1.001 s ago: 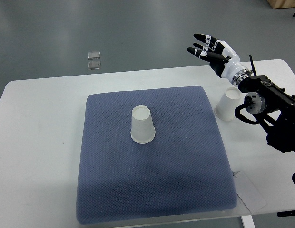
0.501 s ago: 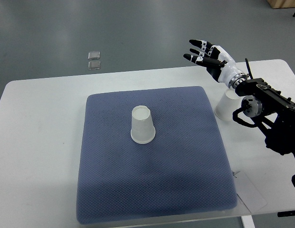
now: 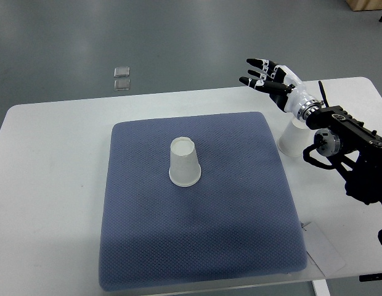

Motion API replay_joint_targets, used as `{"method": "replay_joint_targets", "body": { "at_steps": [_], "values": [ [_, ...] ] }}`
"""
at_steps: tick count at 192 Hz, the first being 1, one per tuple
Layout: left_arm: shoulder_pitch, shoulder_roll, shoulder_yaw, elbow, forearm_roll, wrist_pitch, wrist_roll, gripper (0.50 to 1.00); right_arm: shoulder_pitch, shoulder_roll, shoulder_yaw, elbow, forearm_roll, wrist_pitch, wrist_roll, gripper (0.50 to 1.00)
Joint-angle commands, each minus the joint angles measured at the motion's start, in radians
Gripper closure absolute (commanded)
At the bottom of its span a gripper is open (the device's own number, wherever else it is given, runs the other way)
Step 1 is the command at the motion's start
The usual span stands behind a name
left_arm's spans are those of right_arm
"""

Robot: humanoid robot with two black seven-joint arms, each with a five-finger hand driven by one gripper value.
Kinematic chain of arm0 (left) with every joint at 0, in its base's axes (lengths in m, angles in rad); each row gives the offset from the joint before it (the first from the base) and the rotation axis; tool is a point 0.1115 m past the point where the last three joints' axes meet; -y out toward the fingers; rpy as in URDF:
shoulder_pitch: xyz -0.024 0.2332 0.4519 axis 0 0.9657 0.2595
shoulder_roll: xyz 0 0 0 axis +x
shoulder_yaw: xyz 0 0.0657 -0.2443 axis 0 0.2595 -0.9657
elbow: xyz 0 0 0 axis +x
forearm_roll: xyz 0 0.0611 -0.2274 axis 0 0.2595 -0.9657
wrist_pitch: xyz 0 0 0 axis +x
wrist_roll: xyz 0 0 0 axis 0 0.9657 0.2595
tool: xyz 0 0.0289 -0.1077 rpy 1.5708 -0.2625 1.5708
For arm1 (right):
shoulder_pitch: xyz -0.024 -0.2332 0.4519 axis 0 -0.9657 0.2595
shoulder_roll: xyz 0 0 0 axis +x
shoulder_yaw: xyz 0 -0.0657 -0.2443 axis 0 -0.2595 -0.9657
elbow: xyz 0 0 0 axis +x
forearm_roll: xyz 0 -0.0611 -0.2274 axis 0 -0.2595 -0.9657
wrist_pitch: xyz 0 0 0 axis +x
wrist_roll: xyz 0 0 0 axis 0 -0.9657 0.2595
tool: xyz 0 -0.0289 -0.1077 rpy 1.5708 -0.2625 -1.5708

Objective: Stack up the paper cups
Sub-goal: 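Close the right hand fingers around the upside-down white paper cup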

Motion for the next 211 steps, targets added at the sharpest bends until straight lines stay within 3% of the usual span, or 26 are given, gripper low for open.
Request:
{"method": "replay_joint_targets", "body": {
  "at_steps": [1, 40, 84, 147, 211],
  "values": [
    [0.000, 0.000, 0.000, 0.000, 0.000, 0.000, 0.000, 0.500, 0.003, -0.021, -0.034, 0.008, -0.059, 0.024, 0.007, 0.591],
    [0.000, 0.000, 0.000, 0.000, 0.000, 0.000, 0.000, 0.500, 0.042, -0.190, -0.177, 0.054, -0.109, 0.050, 0.015, 0.591],
    [0.000, 0.000, 0.000, 0.000, 0.000, 0.000, 0.000, 0.500, 0.110, -0.370, -0.393, 0.080, -0.264, 0.039, 0.102, 0.593],
    [0.000, 0.000, 0.000, 0.000, 0.000, 0.000, 0.000, 0.500, 0.124, -0.388, -0.450, 0.069, -0.562, 0.034, 0.113, 0.593],
    [0.000, 0.000, 0.000, 0.000, 0.000, 0.000, 0.000, 0.500, 0.125, -0.374, -0.502, 0.017, -0.669, 0.025, 0.116, 0.593]
  ]
}}
